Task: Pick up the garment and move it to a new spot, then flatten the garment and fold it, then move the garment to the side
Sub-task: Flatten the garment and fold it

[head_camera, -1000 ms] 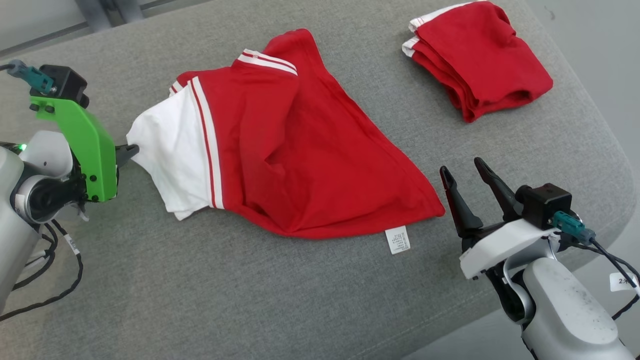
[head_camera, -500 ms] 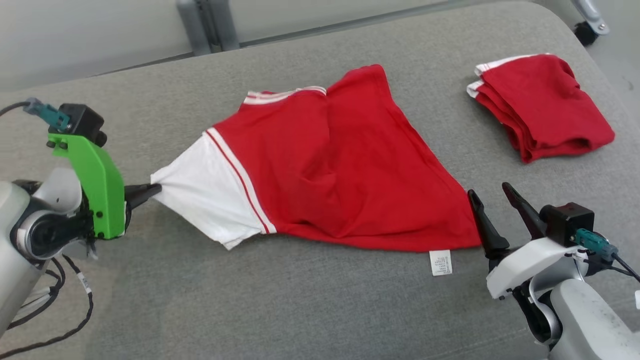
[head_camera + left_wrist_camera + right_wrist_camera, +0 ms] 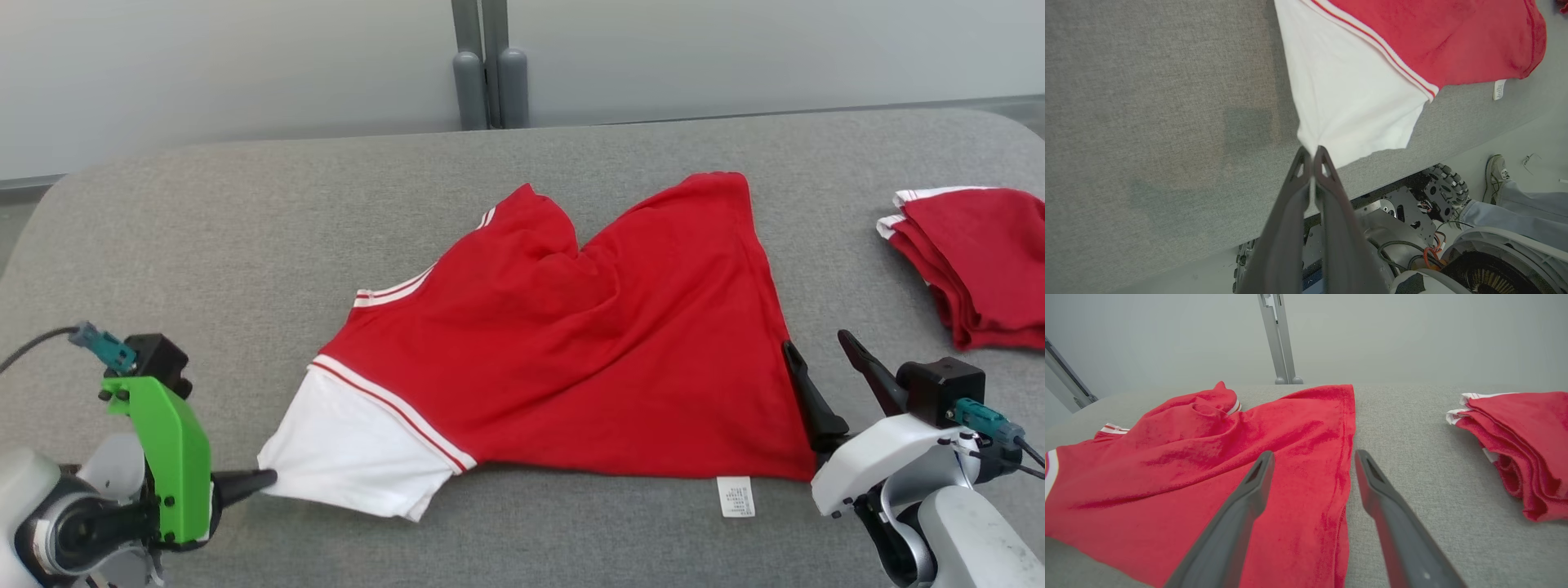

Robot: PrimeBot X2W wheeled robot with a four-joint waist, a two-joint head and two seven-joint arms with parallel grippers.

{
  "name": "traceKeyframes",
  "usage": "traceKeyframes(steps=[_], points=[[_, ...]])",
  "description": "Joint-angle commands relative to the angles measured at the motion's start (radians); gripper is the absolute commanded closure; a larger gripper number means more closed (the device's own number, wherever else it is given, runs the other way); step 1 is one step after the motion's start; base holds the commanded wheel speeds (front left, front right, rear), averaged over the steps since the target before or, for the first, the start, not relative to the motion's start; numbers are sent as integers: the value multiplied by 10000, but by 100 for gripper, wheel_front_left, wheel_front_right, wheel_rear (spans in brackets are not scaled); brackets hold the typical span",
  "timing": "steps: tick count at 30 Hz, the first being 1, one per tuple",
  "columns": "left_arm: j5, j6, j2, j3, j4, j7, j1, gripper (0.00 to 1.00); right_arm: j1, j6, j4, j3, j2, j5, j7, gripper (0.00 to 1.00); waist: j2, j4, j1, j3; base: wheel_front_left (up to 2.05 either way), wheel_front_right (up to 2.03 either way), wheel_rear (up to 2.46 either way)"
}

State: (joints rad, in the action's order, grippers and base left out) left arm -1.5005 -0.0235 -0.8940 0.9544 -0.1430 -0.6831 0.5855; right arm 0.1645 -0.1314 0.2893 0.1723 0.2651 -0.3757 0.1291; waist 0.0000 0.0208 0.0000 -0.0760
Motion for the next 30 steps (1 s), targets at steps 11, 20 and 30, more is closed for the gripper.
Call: traceKeyframes(steps=[11, 20, 30], points=[[-137, 111, 508, 280, -150, 1369, -1756, 0, -251, 16, -353, -214, 69, 106, -321, 0, 0, 235, 0, 117, 0, 0, 0], [1543, -69, 187, -605, -657, 4069, -951, 0, -361, 16, -884, -532, -18, 270, 199, 0, 0, 133, 0, 281, 0, 0, 0], [3933, 1615, 224, -1207, 372, 8129, -1497, 0, -586, 16, -1377, -877, -254, 322, 801, 0, 0, 177, 0, 748, 0, 0, 0]])
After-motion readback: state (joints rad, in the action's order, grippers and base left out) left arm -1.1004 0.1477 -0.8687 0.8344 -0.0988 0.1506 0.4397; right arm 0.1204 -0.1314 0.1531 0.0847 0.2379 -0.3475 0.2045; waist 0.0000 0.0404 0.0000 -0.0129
